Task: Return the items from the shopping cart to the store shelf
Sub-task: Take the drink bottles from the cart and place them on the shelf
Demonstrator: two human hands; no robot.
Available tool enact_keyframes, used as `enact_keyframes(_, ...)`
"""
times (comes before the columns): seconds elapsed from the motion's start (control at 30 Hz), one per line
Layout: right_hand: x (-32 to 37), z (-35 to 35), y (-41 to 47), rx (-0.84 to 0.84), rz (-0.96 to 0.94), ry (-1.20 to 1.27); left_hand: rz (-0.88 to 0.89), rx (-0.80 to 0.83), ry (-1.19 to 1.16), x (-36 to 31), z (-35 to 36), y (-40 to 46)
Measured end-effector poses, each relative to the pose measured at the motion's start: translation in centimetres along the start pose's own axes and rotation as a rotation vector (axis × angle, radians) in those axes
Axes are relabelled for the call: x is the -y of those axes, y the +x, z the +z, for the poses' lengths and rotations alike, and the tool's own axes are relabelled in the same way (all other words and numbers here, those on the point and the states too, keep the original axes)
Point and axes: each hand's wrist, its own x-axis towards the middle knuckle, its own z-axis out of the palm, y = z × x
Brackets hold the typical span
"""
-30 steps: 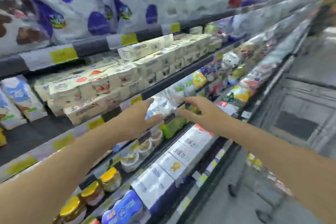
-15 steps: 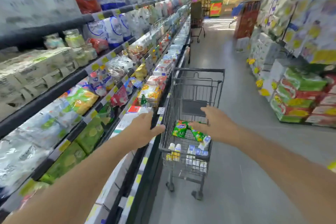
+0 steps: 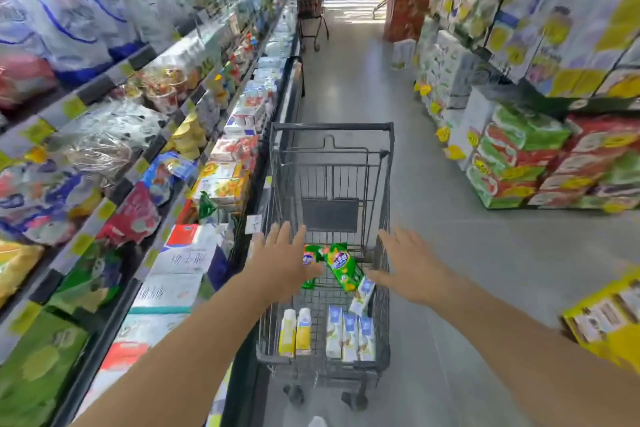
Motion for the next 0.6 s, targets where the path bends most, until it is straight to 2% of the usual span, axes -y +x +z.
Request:
enact_keyframes(0.2, -0.4, 7.0, 10.8, 0.167, 0.068, -0.040, 0.004, 0.196, -0.036, 3.4, 6.5, 10.9)
enact_keyframes(0.37, -1.9, 15.7, 17.4, 0.343, 0.081, -0.038, 0.028, 0.380, -0.062, 4.4, 16.7, 16.6)
enact_keyframes(0.47, -2.7, 22.0, 20.9, 0.480, 0.066, 0.027, -0.025, 0.513, -0.069, 5.4, 23.8, 18.7)
enact_keyframes(0.6, -2.4, 30.8, 24.5, 0.595, 0.130, 0.245, -0.081, 0.589, 0.015, 6.6, 32.0, 21.0)
